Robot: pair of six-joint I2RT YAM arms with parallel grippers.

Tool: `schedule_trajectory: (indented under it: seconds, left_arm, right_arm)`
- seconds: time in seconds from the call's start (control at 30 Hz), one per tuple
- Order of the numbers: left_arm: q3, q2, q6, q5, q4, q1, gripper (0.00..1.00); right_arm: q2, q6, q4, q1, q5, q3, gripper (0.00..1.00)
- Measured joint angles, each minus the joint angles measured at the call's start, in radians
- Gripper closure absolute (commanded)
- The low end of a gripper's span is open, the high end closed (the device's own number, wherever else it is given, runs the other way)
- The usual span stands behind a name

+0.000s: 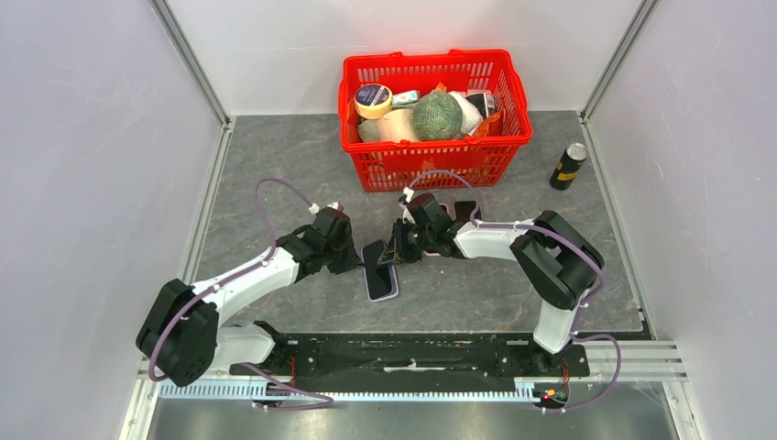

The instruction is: Put the phone into the phone case

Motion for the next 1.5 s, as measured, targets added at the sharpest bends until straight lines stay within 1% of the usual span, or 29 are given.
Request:
schedule_trajectory:
  seconds: [0.07,0.2,0.3,0.5,0.73,0.87,1.0,1.1,1.23,1.5]
  left_arm:
    - [-0.001,-0.002,0.000,0.000,-0.002,0.000,0.95]
    - [-0.013,0.000,-0.005,0.002,0.000,-0.007,0.96]
    - [-0.024,0.002,-0.013,0.004,0.006,-0.022,0.96]
    - [-0.037,0.010,-0.025,0.004,0.016,-0.053,0.96]
    - [-0.071,0.012,-0.042,0.004,0.032,-0.068,0.96]
    - [-0.074,0.027,-0.052,0.004,0.050,-0.090,0.96]
    - [-0.075,0.043,-0.063,0.004,0.072,-0.114,0.96]
    - [-0.075,0.061,-0.069,0.004,0.085,-0.131,0.96]
    - [-0.075,0.088,-0.072,0.004,0.098,-0.150,0.97]
    - [-0.075,0.114,-0.079,0.004,0.116,-0.171,0.97]
  right_arm:
    - [0.000,-0.013,-0.035,0.007,0.026,0.008,0.65]
    - [-0.001,-0.037,-0.102,0.013,0.070,0.013,0.56]
    - [-0.006,-0.063,-0.143,0.027,0.089,0.036,0.52]
    - [-0.047,-0.099,-0.246,0.035,0.111,0.044,0.37]
    - [-0.103,-0.132,-0.372,0.038,0.129,0.048,0.25]
    - [-0.135,-0.141,-0.418,0.038,0.138,0.050,0.25]
    - [-0.188,-0.143,-0.469,0.038,0.182,0.050,0.27]
    - [-0.226,-0.142,-0.487,0.038,0.213,0.042,0.34]
    - [-0.267,-0.128,-0.488,0.047,0.232,-0.016,0.41]
    - [-0.273,-0.067,-0.488,0.146,0.260,-0.118,0.59]
